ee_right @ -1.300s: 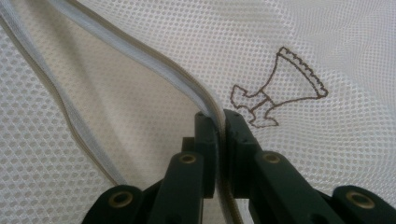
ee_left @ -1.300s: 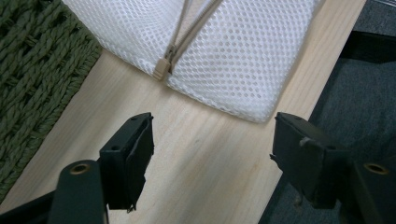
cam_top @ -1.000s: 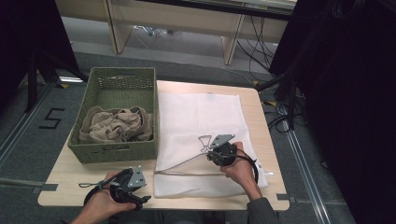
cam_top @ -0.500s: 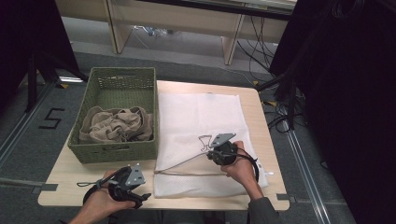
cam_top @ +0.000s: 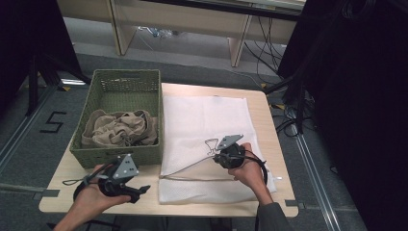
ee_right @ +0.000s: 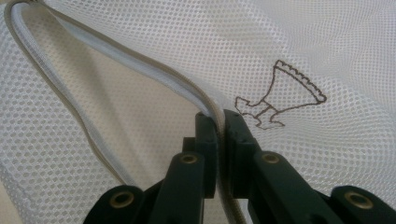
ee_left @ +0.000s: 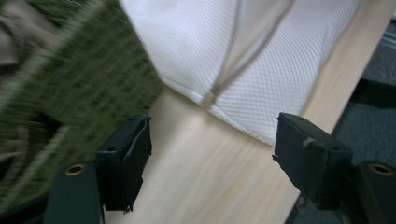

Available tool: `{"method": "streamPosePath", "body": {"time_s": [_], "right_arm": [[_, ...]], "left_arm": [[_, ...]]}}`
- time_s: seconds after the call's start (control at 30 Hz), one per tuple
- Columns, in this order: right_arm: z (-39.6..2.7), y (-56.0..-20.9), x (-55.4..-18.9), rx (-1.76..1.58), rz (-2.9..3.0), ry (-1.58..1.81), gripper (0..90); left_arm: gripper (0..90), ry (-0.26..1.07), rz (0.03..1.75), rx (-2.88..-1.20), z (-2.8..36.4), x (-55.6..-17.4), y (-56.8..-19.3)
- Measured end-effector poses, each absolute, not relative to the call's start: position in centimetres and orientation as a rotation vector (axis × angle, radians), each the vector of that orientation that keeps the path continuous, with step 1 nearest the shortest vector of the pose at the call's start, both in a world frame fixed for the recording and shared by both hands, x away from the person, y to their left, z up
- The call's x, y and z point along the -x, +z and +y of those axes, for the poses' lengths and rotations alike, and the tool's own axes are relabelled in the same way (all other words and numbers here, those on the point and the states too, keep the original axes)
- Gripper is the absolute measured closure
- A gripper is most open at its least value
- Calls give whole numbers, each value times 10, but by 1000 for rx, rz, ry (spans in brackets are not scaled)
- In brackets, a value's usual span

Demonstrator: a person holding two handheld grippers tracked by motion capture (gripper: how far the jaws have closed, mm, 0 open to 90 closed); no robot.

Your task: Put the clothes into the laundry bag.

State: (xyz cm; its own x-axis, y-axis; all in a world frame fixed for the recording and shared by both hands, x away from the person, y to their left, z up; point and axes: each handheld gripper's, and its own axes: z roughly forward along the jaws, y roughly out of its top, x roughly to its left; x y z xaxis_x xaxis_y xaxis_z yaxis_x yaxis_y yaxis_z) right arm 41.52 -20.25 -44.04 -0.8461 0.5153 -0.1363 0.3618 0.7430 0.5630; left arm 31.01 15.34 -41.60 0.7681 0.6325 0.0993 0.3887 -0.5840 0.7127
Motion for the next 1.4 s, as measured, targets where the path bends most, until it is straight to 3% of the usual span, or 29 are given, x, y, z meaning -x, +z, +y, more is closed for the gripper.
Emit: {"method": "streamPosePath", "body": {"time_s": [0.2,0.5,0.57,0.73,1.1,1.4], "right_arm": [[-202,-441,-415,-675,2669,761,864],[-201,-441,-415,-672,2669,753,863],[-202,-442,-415,-673,2677,761,863],[-202,-442,-415,-672,2681,758,863],[-202,-443,-415,-663,2679,752,861],[-202,-444,-416,-656,2691,754,860]], "left_arm": [[256,556,807,-2240,175,-327,-378],[219,553,953,-2228,195,-377,-361],[200,475,994,-2193,200,-392,-362],[214,461,1069,-2237,202,-426,-374],[220,423,1129,-2357,192,-470,-396],[201,294,1187,-2371,187,-497,-405]]}}
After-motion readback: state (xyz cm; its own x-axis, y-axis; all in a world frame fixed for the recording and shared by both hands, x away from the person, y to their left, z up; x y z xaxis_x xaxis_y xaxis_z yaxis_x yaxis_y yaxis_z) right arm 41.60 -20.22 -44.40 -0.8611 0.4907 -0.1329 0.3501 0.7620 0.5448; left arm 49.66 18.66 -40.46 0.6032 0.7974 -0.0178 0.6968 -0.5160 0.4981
